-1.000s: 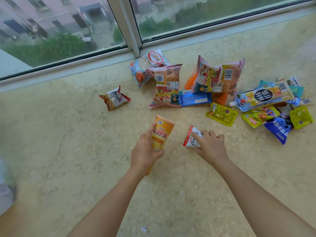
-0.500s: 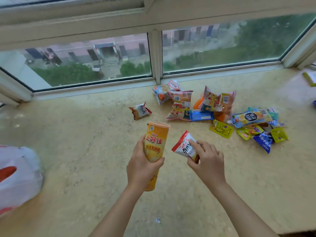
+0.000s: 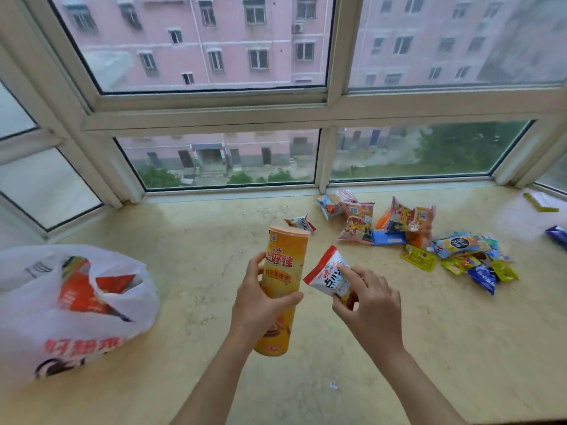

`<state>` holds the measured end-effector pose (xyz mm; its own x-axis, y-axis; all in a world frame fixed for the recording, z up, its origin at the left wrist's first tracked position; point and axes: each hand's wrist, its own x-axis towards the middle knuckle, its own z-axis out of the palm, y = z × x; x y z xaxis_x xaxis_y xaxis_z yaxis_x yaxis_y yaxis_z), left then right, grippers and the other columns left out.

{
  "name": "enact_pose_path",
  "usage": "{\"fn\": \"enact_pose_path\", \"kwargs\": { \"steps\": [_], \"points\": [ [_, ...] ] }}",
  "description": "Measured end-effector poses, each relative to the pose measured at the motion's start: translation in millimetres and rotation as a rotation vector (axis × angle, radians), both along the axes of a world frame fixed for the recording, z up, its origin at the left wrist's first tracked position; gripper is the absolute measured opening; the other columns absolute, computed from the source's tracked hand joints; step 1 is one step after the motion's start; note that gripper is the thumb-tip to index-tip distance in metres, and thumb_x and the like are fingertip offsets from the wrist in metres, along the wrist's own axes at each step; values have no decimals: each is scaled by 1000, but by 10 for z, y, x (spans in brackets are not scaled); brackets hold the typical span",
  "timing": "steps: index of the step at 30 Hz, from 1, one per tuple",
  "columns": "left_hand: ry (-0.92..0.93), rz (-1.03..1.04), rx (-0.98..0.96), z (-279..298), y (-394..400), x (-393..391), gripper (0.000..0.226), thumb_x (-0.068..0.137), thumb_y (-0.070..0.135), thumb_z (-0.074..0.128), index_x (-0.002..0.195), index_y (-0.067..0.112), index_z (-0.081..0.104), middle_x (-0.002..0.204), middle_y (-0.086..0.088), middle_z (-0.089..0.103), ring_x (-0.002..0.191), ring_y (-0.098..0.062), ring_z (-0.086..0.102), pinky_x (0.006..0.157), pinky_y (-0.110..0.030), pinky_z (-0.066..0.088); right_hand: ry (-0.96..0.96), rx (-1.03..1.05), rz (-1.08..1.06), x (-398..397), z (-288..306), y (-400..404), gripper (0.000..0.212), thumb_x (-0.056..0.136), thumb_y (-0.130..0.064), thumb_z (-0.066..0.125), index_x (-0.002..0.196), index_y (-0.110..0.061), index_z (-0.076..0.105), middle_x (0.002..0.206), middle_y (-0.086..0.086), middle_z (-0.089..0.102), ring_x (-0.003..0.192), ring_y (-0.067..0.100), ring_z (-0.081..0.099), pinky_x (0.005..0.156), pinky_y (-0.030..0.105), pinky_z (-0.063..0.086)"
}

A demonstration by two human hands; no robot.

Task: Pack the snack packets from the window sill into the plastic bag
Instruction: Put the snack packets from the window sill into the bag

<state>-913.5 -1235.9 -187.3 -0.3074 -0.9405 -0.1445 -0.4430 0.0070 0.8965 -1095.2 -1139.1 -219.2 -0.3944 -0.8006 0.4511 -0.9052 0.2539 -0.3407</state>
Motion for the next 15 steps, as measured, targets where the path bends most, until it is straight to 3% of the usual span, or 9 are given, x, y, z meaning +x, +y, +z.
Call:
{"fn": "enact_pose_path", "kwargs": {
  "steps": [5,15],
  "points": [
    [10,128,-35,126,251,436,93,61,41,88,134,46,29,117,15,48,103,-13,57,88,-41,54,51,-64,100,341,189,95,64,58,-26,84,119,-26,64,109,-1,65,90,24,62,64,34,42],
    [19,320,-31,217,929,1391,90,59,40,89,130,46,34,119,13,55,103,-12,60,86,-42,55,6,-121,293,1115,157,440,57,63,-27,79,118,-22,65,110,0,65,92,24,61,70,35,40]
  ]
}}
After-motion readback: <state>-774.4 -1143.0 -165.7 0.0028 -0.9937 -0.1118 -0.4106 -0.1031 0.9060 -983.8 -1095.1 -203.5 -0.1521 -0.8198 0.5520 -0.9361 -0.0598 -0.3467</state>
